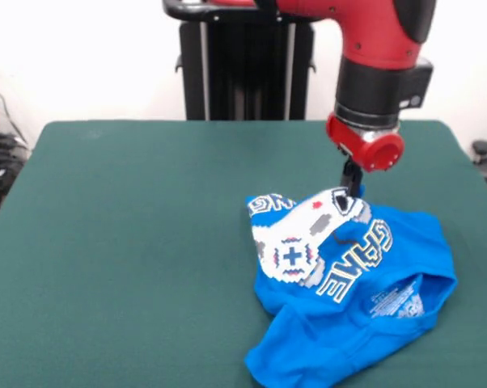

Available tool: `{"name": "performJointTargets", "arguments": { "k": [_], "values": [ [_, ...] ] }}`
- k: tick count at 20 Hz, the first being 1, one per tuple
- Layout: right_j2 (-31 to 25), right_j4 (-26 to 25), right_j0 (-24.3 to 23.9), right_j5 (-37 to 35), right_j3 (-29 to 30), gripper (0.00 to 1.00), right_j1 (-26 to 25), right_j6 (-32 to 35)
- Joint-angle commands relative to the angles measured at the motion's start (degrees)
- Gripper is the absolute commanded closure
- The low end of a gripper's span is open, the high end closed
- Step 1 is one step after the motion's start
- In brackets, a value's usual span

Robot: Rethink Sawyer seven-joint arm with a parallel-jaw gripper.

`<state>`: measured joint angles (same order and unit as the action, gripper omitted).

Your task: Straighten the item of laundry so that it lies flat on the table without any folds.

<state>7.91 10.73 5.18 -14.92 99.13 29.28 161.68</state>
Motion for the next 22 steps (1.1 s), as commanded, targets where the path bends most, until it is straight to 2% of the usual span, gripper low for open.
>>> {"name": "performJointTargets", "arguments": {
  "k": [1, 11, 13, 18, 22],
  "values": [
    [-13.2, -4.1, -0.7, 7.0, 11.3, 1.0, -4.0, 1.4],
    [-24.3, -1.2, -4.5, 7.2, 23.0, 1.0, 3.5, 6.6],
    [-23.9, -0.8, -3.7, 7.3, 23.6, 1.0, 3.7, 7.3],
    [-18.3, 0.7, 1.9, 9.1, 22.5, 1.0, 0.8, 9.9],
    [-17.7, 2.6, 3.5, 10.5, 22.7, 1.0, -0.8, 11.7]
  ]
}}
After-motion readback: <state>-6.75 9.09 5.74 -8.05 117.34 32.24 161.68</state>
